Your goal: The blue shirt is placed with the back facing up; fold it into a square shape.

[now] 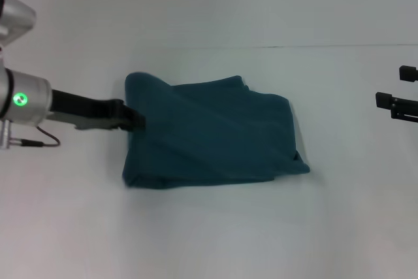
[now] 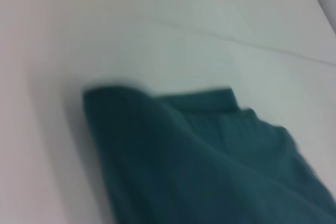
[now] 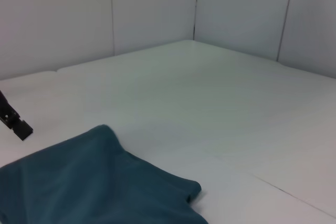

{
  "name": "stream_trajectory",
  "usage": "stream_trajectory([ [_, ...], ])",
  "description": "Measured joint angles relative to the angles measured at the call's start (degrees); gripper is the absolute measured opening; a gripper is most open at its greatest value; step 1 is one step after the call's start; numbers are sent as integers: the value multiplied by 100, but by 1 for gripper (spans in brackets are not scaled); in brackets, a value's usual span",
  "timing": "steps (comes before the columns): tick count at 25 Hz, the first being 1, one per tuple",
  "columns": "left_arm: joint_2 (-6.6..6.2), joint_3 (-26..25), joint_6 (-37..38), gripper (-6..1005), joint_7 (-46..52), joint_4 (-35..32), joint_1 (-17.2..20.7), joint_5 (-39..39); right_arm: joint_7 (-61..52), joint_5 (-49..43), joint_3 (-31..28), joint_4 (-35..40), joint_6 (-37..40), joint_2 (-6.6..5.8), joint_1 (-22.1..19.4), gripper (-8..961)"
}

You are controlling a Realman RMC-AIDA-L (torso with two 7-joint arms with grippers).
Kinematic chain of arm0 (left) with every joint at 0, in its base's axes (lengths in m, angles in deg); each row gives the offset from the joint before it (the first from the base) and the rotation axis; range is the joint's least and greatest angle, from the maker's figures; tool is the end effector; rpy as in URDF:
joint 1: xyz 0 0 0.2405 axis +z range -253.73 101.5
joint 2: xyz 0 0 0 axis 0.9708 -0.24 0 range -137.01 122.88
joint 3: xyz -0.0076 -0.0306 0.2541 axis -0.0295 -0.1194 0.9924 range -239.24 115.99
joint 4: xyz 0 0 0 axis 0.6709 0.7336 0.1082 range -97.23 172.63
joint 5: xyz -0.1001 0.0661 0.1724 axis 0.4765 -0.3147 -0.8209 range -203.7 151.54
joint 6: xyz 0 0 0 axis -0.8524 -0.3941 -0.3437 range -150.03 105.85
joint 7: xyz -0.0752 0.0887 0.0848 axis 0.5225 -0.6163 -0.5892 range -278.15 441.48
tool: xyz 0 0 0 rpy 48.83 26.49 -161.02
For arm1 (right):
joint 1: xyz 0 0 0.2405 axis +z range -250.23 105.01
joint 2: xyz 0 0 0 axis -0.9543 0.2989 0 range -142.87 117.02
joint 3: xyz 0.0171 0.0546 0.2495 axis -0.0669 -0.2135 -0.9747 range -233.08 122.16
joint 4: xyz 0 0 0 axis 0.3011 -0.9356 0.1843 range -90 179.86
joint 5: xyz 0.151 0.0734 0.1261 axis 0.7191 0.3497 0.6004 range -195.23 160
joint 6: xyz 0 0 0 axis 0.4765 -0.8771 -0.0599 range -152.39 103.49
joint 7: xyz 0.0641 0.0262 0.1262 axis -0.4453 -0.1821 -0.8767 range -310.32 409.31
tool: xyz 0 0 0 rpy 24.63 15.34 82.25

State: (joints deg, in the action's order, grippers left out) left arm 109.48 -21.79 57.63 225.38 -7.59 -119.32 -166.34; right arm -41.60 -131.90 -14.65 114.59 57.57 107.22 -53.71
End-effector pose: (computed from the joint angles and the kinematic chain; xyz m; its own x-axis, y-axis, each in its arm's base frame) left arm -0.2419 0.4025 0.0279 0.3005 0.8980 0.3215 0.9526 -0.2660 -0.1475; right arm 0.2765 0.3335 0.0986 0.8722 -0.2597 -0.4145 -0.4652 -0.7026 -0.5385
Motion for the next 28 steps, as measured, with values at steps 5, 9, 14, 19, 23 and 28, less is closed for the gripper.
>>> stream_trajectory([
  [5, 9, -15, -3, 259, -209, -726, 431, 41, -166, 30, 54, 83, 0, 0, 5, 770],
  [9, -71, -106, 130, 414, -500, -796, 619, 304, -251, 35, 69, 119, 4, 0, 26, 771],
  [14, 128, -218, 573, 667, -1960, -874, 892, 1488, -201, 92, 68, 126, 387, -4, 98, 772],
  [19, 360, -217, 1074, 848, -3720, -787, 1281, 2219, 43, 104, 70, 100, 1183, -15, 124, 773],
  [23, 202, -241, 2029, 940, -4482, -510, 1534, 2311, 77, 96, 77, 123, 2133, -17, 117, 774],
  [28, 80, -678, 2946, 938, -4889, -241, 1724, 1943, 27, -194, 138, 82, 2598, -5, 20, 797],
])
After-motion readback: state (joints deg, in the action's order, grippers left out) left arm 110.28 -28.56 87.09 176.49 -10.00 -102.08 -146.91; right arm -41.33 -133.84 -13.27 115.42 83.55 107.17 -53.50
